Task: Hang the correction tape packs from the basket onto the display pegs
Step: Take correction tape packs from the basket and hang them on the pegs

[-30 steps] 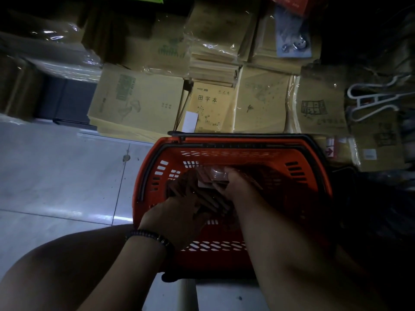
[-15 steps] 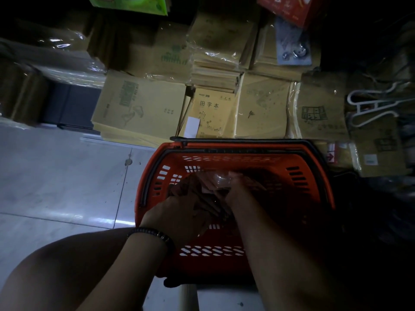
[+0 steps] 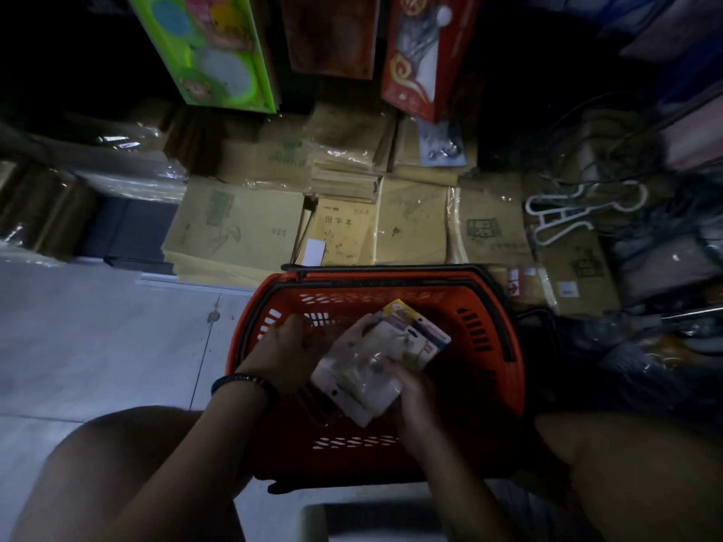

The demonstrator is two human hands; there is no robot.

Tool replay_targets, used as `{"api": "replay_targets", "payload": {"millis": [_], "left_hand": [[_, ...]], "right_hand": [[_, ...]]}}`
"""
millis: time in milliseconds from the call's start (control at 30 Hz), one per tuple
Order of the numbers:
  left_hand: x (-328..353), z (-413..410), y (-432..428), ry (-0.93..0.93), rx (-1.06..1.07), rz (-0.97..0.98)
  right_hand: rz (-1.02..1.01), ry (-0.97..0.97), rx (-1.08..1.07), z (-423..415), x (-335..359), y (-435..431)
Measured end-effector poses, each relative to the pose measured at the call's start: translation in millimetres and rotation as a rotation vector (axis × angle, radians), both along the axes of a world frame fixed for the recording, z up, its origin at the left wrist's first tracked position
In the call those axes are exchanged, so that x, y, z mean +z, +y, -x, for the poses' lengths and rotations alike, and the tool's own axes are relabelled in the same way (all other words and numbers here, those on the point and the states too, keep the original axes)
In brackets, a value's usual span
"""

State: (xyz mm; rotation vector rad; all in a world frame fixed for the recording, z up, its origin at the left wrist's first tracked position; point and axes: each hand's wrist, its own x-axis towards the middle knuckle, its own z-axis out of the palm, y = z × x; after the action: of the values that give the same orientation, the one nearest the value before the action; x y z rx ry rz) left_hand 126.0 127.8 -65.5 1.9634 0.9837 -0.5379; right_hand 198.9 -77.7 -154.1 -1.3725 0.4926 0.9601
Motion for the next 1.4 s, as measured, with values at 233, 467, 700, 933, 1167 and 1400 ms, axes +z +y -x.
{"api": "replay_targets", "payload": {"millis": [233, 467, 700, 933, 1167, 1400], "left_hand": [[33.2, 5.8, -21.0, -0.029, 0.132, 0.294], [65.6, 19.1, -53.5, -0.351, 0.508, 0.776], [145.5, 18.2, -77.7, -0.772, 0.602, 0.829], [251.9, 10.3, -73.7, -1.045, 0.65, 0.696], [353.7, -1.3, -65.7, -1.223, 0.585, 0.602], [435.2, -0.5, -43.4, -1.338, 0.517, 0.476]], "right_hand": [[-0.096, -0.109, 0.211, -3.8, 59.1, -24.3], [-0.164, -0.325, 0.338, -15.5, 132.5, -38.1], [-0.142, -0.669, 0.35, -28.1, 234.4, -20.6], [0.163, -1.53, 0.267, -36.5, 337.0, -6.3], [0.211, -1.885, 0.536, -48.2, 447.2, 13.6], [0.198, -2.019, 0.641, -64.5, 535.3, 25.7]]}}
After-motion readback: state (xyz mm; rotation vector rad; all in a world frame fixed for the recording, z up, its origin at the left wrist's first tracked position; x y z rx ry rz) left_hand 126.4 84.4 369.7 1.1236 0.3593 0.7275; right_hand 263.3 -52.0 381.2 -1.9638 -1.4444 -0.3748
